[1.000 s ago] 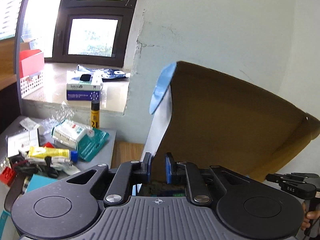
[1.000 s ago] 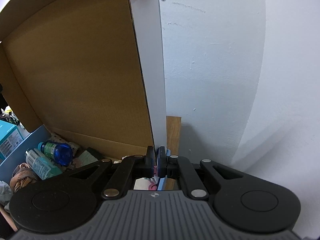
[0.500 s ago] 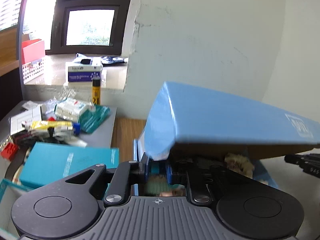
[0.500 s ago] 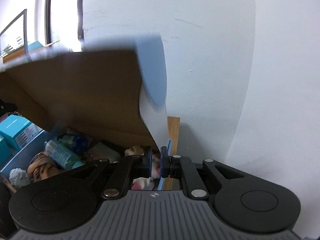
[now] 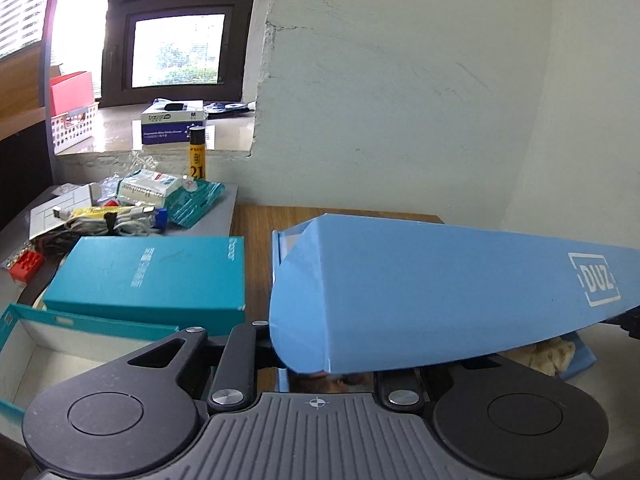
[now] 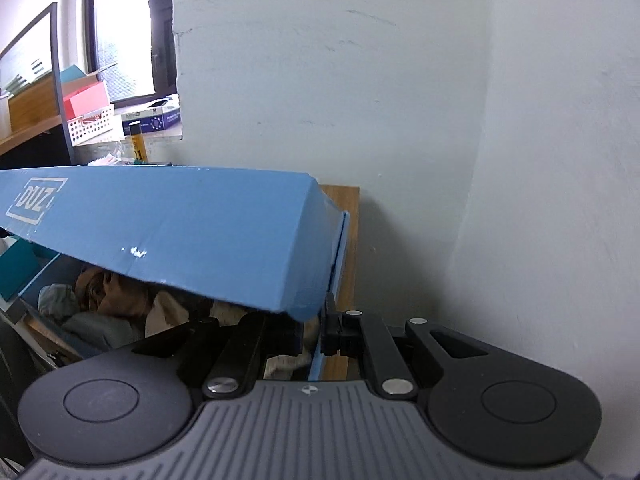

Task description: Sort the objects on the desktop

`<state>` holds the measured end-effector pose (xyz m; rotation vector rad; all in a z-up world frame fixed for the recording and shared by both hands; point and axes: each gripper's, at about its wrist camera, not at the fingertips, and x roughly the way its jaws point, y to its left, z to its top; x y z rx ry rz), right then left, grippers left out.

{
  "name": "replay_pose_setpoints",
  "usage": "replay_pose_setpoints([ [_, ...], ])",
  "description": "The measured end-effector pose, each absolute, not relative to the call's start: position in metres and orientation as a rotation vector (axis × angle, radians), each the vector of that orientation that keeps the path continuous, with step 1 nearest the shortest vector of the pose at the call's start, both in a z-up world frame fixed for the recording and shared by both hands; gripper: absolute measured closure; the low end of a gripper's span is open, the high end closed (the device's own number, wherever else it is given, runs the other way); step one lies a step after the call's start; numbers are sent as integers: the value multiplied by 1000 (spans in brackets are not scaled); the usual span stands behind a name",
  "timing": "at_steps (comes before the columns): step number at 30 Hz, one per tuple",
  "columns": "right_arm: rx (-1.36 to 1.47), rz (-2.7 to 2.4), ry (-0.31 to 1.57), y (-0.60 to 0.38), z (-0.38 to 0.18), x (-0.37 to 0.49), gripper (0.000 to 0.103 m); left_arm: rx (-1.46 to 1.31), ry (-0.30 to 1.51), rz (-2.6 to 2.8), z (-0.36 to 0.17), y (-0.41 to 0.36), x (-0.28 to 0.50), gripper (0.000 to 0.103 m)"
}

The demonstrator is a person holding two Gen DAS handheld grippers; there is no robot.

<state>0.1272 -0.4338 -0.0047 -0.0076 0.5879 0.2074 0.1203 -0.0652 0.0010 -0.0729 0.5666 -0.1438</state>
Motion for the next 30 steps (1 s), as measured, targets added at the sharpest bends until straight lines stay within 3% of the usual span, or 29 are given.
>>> replay_pose_setpoints([
  [12, 29, 181, 610, -431, -15, 95, 86, 17, 568, -169, -19, -84, 80, 79],
  [16, 25, 167, 617, -431, -19, 85, 77, -3, 585, -180, -28, -80, 70, 79],
  [30, -5, 146, 662, -423, -36, 60, 77, 33, 579, -161, -53, -81, 41, 74],
])
